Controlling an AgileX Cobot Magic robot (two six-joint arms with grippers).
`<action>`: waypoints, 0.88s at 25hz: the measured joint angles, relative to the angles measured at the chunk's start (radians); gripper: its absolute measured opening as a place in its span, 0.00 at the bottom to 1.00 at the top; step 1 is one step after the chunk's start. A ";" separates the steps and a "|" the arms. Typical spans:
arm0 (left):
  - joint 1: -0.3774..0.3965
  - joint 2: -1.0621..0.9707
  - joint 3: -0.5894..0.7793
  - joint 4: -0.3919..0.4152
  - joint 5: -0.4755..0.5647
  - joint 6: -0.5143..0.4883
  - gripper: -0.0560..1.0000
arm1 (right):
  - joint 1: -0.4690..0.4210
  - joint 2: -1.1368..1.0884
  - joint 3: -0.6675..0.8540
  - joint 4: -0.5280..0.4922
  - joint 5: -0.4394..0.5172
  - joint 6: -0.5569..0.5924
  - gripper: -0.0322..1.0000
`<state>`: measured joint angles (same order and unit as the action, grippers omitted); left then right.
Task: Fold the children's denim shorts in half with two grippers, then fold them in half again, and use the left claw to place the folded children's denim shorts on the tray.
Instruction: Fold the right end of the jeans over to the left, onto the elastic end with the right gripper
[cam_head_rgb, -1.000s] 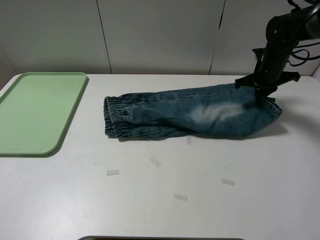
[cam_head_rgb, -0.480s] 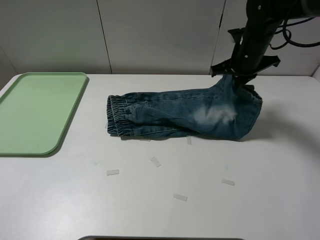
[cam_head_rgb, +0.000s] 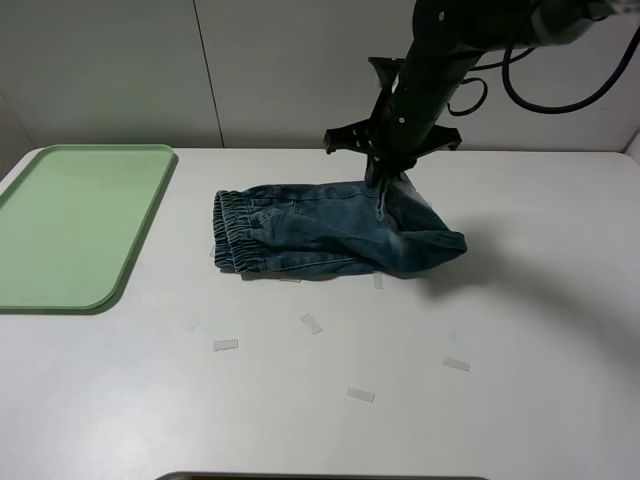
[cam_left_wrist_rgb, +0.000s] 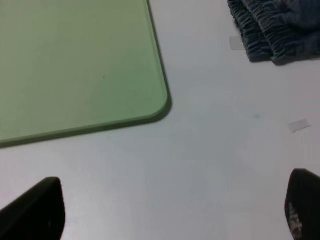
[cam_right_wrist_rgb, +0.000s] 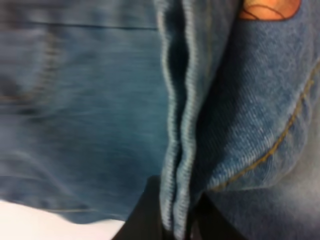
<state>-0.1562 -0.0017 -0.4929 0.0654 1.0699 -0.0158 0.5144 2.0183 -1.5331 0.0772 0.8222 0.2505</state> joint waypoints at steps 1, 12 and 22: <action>0.000 0.000 0.000 0.000 0.000 0.000 0.88 | 0.011 0.000 0.000 0.016 -0.012 0.000 0.03; 0.000 0.000 0.000 0.000 0.000 0.000 0.88 | 0.110 0.045 0.000 0.124 -0.128 0.000 0.03; 0.000 0.000 0.000 0.000 0.000 0.000 0.88 | 0.200 0.048 0.000 0.180 -0.268 -0.104 0.19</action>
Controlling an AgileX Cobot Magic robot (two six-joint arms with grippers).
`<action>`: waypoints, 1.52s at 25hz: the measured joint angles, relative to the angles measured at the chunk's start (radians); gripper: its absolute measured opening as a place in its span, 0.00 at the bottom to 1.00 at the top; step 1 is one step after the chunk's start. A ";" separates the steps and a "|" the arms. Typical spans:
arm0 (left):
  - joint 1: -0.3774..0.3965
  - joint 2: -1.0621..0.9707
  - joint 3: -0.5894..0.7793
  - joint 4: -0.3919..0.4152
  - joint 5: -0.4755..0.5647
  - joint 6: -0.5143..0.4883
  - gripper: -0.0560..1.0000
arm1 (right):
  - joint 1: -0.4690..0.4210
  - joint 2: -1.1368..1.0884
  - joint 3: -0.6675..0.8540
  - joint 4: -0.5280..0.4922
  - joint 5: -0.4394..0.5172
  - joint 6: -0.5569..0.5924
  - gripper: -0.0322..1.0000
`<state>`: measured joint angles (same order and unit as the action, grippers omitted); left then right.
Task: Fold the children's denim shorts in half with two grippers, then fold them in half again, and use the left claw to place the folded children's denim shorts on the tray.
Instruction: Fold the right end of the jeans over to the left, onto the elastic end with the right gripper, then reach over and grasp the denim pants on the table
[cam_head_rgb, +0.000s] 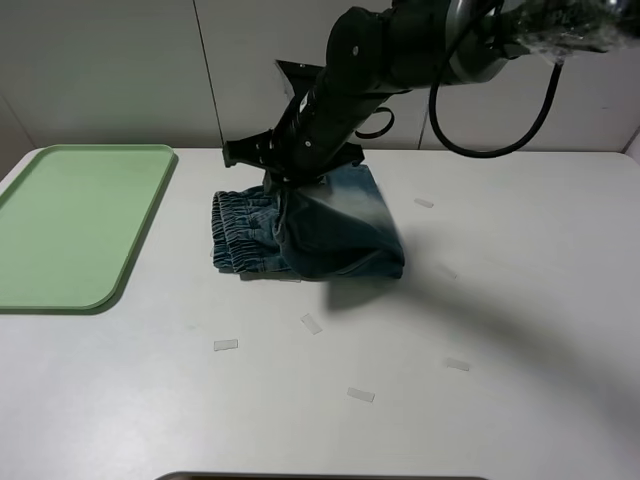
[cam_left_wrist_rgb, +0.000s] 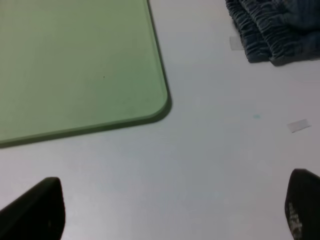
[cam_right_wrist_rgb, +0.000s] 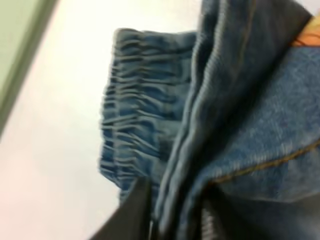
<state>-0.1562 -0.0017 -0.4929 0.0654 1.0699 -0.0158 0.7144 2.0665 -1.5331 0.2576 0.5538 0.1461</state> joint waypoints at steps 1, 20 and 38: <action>0.000 0.000 0.000 0.000 0.000 0.000 0.88 | 0.008 0.002 0.000 0.011 -0.013 -0.020 0.24; 0.000 0.000 0.000 0.000 0.000 0.000 0.88 | 0.090 0.017 0.000 0.089 -0.183 -0.172 0.48; 0.000 0.000 0.000 0.000 0.000 0.000 0.88 | -0.085 -0.030 0.041 -0.360 -0.030 -0.098 0.48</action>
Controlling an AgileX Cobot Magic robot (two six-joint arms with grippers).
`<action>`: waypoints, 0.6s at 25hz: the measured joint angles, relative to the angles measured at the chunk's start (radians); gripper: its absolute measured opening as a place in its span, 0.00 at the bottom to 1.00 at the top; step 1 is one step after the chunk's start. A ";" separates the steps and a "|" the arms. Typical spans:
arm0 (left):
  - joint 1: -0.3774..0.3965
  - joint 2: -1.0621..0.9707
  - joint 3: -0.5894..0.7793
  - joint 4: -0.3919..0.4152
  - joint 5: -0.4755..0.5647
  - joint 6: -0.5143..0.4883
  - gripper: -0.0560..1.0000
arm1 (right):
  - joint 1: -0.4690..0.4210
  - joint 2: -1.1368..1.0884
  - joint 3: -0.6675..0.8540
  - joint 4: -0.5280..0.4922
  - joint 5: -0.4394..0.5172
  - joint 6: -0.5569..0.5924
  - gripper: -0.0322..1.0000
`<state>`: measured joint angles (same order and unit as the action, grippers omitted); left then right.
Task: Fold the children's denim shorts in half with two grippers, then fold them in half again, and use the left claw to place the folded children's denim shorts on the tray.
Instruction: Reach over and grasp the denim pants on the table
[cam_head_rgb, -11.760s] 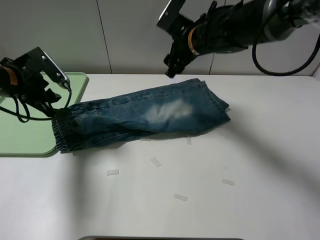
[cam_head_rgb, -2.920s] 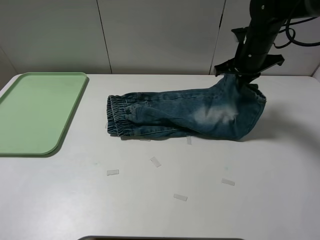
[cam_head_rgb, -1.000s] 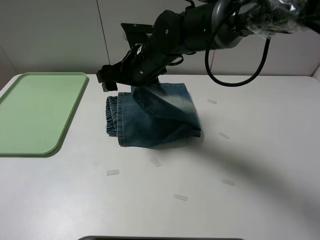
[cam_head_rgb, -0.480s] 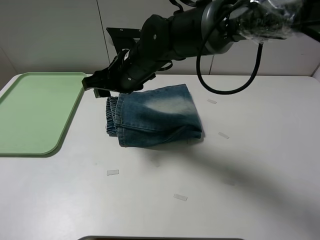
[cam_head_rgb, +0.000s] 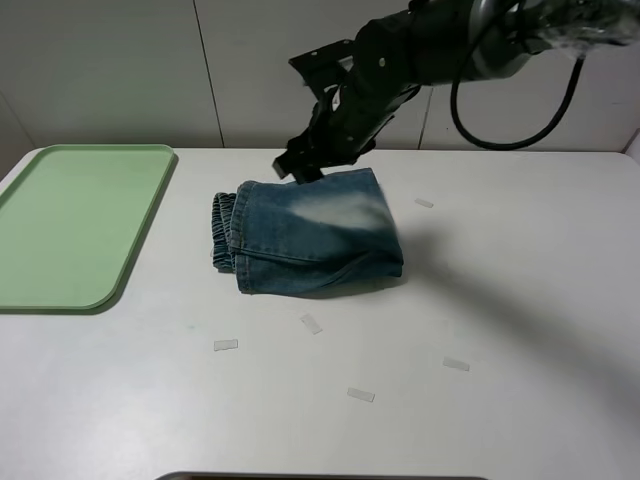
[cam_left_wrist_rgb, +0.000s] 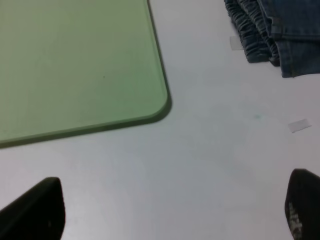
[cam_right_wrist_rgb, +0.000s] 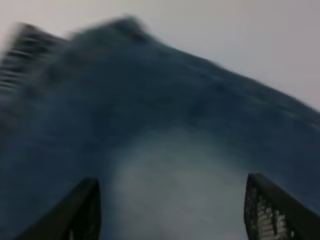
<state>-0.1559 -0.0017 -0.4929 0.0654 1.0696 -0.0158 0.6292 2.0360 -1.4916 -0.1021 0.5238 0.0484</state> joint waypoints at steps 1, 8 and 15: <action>0.000 0.000 0.000 0.000 0.000 0.000 0.88 | -0.018 -0.022 0.021 -0.027 0.000 0.021 0.48; 0.000 0.000 0.000 0.000 0.000 0.000 0.88 | -0.166 -0.228 0.239 -0.056 -0.092 0.050 0.68; 0.000 0.000 0.000 0.000 0.000 0.000 0.88 | -0.335 -0.539 0.521 -0.045 -0.225 0.052 0.70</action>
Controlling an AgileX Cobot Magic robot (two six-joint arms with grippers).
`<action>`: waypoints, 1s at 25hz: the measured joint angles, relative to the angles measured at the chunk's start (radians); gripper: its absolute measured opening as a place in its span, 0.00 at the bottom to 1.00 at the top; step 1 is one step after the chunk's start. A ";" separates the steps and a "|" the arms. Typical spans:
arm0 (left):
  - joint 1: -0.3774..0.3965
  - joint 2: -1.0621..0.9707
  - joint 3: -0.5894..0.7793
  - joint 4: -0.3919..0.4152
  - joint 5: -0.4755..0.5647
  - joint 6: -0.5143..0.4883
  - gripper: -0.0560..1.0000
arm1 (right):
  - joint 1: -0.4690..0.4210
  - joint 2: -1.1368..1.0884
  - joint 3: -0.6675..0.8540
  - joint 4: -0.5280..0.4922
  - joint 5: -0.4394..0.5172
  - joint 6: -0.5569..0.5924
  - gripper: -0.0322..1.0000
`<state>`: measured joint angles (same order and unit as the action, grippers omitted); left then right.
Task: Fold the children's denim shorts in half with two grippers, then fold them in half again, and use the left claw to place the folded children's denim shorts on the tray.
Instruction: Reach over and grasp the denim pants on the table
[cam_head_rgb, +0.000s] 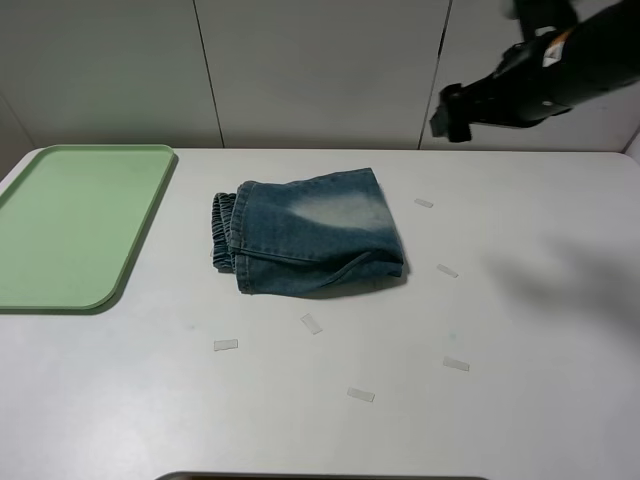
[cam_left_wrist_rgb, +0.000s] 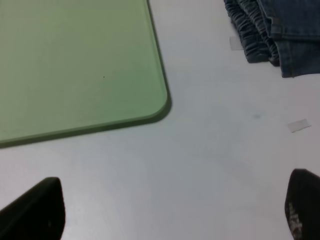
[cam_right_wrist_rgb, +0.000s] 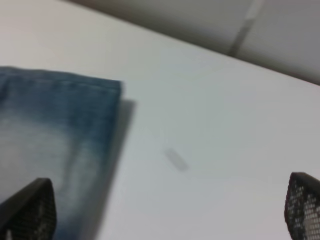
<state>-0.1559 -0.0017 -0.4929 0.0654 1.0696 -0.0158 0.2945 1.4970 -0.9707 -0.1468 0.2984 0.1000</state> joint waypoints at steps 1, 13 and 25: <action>0.000 0.000 0.000 0.000 0.000 0.000 0.88 | -0.024 -0.042 0.044 0.004 -0.010 0.000 0.70; 0.000 0.000 0.000 0.000 0.000 0.000 0.88 | -0.297 -0.685 0.436 0.093 -0.038 0.000 0.70; 0.000 0.000 0.000 0.000 0.000 0.000 0.88 | -0.258 -1.328 0.488 0.118 0.304 0.046 0.70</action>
<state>-0.1559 -0.0017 -0.4929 0.0654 1.0696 -0.0158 0.0369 0.1693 -0.4830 -0.0287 0.6026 0.1459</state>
